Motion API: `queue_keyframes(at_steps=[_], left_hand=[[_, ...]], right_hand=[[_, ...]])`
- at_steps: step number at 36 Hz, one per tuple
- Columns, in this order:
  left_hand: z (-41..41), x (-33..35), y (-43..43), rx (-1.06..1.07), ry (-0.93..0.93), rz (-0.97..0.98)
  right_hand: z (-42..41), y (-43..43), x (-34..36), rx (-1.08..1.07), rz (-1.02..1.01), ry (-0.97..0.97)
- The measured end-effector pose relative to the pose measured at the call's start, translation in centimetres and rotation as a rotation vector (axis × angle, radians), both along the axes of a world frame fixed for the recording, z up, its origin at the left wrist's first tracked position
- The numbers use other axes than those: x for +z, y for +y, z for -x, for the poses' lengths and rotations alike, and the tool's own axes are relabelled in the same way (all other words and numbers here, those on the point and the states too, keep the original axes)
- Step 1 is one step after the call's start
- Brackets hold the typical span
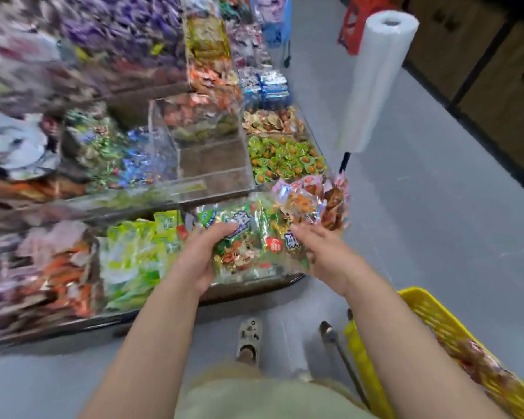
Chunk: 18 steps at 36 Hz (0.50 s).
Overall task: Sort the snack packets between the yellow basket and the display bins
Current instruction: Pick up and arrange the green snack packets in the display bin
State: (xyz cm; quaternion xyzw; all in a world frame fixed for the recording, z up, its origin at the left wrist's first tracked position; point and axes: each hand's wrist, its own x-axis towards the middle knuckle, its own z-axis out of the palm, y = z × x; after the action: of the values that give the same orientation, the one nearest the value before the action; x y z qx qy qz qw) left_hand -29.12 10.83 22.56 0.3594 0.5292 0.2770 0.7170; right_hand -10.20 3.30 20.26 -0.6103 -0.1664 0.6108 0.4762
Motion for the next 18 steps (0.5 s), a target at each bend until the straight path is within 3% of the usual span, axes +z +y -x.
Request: queue_keyframes(at_steps=[2, 8, 14, 18], left_hand=[[2.2, 0.4, 0.4, 0.065, 0.007, -0.003], [8.7, 0.7, 2.6, 0.235, 0.012, -0.029], [16.0, 0.1, 7.4, 0.316, 0.036, -0.038], [21.5, 0.5, 11.2, 0.295, 0.035, -0.043]], right_hand=[[1.9, 1.0, 0.3, 0.026, 0.01, 0.173], [6.6, 4.1, 0.4, 0.193, -0.107, 0.325], [12.3, 9.7, -0.2, -0.039, -0.193, 0.487], [17.2, 14.2, 0.0, -0.024, -0.214, 0.534]])
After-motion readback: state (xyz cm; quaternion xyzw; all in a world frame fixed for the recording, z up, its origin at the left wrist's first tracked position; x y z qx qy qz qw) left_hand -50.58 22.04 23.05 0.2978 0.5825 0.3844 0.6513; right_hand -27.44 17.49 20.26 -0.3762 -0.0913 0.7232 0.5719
